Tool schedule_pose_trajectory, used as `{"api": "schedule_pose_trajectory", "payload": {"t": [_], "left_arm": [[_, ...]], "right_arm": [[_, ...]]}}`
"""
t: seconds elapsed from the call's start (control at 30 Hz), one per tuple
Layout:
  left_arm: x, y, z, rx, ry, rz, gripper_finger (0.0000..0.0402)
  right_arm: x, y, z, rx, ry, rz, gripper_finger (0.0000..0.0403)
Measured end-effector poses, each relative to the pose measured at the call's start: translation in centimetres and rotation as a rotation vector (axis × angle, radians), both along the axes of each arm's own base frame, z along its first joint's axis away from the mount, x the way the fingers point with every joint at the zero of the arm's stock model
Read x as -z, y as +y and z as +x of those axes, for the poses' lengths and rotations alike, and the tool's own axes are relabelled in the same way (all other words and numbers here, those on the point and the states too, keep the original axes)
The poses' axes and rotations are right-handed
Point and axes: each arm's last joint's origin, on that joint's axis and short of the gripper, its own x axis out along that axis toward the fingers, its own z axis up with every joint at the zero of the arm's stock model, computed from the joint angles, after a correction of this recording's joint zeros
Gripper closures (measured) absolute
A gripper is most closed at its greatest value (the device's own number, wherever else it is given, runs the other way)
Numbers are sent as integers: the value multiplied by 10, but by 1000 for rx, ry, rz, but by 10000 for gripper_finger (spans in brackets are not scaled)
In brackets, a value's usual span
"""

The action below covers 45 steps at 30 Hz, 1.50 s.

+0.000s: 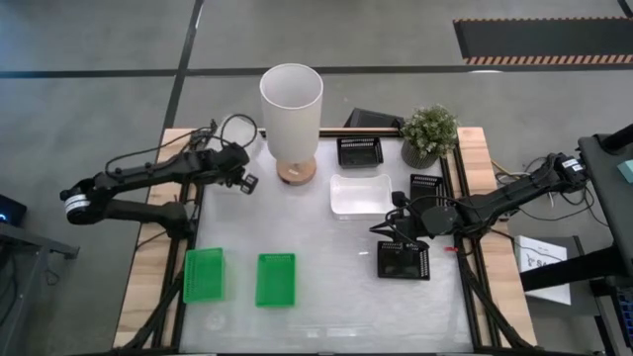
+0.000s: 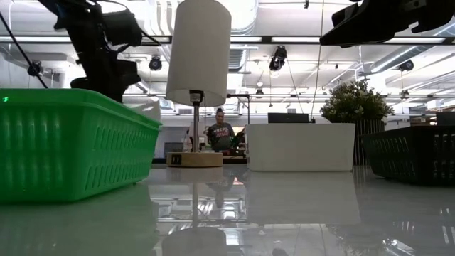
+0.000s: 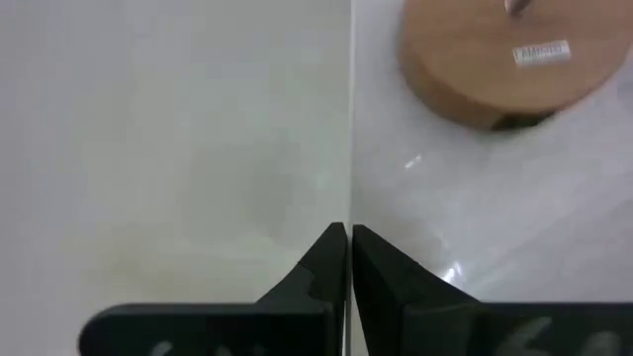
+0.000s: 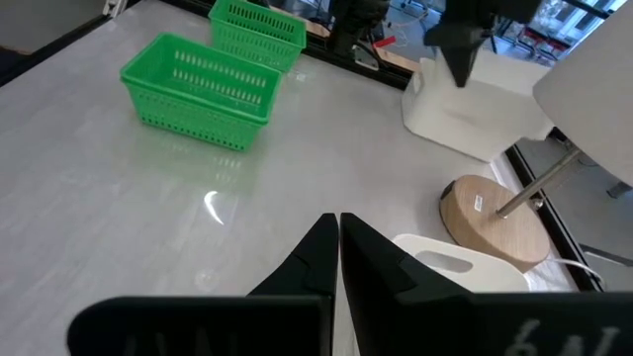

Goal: Stack baskets by color
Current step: Stack the bottom left white bin on the top left white bin

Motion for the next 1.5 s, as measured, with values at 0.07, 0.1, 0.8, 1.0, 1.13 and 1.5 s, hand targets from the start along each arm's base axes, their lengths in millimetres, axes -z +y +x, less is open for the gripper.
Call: {"api": "schedule_pose_trajectory", "payload": {"t": [0.07,0.1,0.8,1.0,1.13,1.5], "left_arm": [[-9,0,-2,-43,-11,-1,401],[-11,-1,-4,-61,0,-11,401],[-50,5,9,-332,32,-53,402],[-26,13,26,-320,167,-81,401],[-22,15,30,-324,185,-82,402],[-22,13,26,-340,149,-95,401]], "right_arm": [[0,0,0,0,0,0,394],[0,0,0,0,1,0,394],[6,-1,-2,2,48,-13,394],[8,-1,-3,4,56,-12,394],[9,-1,-3,4,64,-13,394],[9,-1,-3,4,65,-15,394]]}}
